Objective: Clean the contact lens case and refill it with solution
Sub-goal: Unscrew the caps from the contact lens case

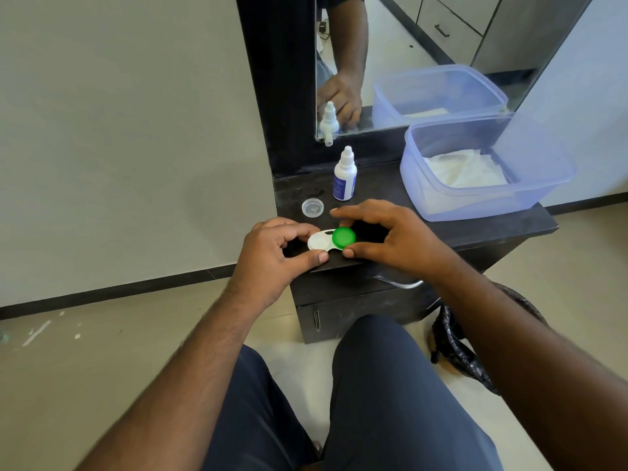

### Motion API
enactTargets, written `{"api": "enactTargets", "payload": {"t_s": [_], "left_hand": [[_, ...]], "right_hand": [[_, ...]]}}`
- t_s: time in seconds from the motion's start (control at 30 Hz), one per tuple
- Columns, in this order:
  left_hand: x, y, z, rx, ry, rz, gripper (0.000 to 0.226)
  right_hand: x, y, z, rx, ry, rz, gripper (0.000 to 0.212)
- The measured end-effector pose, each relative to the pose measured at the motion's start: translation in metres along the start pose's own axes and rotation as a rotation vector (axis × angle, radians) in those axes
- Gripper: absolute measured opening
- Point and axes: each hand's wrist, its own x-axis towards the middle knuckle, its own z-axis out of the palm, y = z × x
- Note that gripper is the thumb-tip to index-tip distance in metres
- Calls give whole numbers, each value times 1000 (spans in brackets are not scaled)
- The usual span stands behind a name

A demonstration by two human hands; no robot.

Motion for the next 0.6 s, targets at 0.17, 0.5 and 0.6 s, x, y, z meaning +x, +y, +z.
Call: {"api": "enactTargets", "payload": {"t_s": [0.17,0.5,0.6], "left_hand": [[-1,2,-1,-20,0,8,31],[-1,4,-1,-26,-12,-3,31],[-1,4,-1,-23,-10,5,31]], "right_hand": [[-1,-3,-7,66,-95,32,66],[-4,-3,-4,-6,-26,28,51],[-1,-6,-1,-23,4,43,52]]}}
